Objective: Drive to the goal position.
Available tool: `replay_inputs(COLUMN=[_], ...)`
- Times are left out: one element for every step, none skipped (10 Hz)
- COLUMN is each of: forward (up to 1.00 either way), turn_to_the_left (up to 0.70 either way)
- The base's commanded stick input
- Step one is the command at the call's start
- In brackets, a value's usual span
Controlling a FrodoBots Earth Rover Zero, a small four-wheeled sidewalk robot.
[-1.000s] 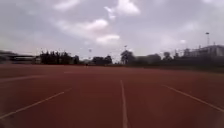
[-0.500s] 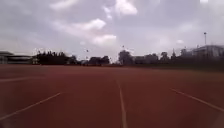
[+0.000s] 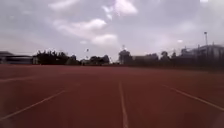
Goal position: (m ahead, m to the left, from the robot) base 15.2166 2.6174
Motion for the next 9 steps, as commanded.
replay_inputs(forward=[0.45,0.45,0.45,0.45,0.45,0.45,0.45,0.45,0.45], turn_to_the_left=[0.0,0.0,0.0,0.0,0.0,0.0,0.0,0.0,0.0])
